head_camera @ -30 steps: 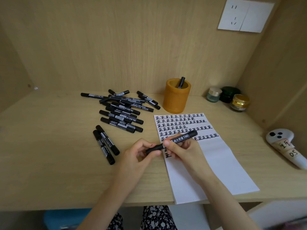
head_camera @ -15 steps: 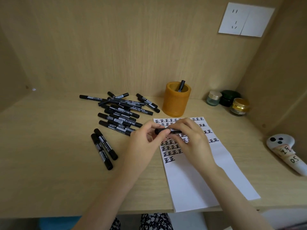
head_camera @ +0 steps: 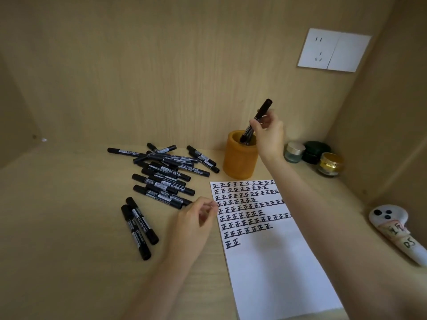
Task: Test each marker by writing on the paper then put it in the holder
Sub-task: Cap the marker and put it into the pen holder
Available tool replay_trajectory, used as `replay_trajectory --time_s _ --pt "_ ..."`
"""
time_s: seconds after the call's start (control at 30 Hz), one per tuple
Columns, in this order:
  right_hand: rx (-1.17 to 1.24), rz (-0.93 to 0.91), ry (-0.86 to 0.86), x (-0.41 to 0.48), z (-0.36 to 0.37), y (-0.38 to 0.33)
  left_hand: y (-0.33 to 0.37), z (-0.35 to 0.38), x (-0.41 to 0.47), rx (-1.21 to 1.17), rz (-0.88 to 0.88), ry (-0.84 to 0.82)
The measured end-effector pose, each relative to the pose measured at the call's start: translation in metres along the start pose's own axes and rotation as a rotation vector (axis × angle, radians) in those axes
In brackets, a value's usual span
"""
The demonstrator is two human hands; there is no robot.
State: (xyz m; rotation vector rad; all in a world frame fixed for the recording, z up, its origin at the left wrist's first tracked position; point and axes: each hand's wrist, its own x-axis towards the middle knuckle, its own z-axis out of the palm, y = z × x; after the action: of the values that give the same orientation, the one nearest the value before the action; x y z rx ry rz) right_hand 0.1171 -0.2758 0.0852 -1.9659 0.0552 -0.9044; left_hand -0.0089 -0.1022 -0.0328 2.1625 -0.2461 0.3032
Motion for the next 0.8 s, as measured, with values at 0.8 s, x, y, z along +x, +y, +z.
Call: replay_trajectory --time_s 0.8 --pt "-0.362 -0.058 -0.18 -0.021 0.016 0.027 0.001 -0.001 -0.003 -0.056 -0.028 0.064"
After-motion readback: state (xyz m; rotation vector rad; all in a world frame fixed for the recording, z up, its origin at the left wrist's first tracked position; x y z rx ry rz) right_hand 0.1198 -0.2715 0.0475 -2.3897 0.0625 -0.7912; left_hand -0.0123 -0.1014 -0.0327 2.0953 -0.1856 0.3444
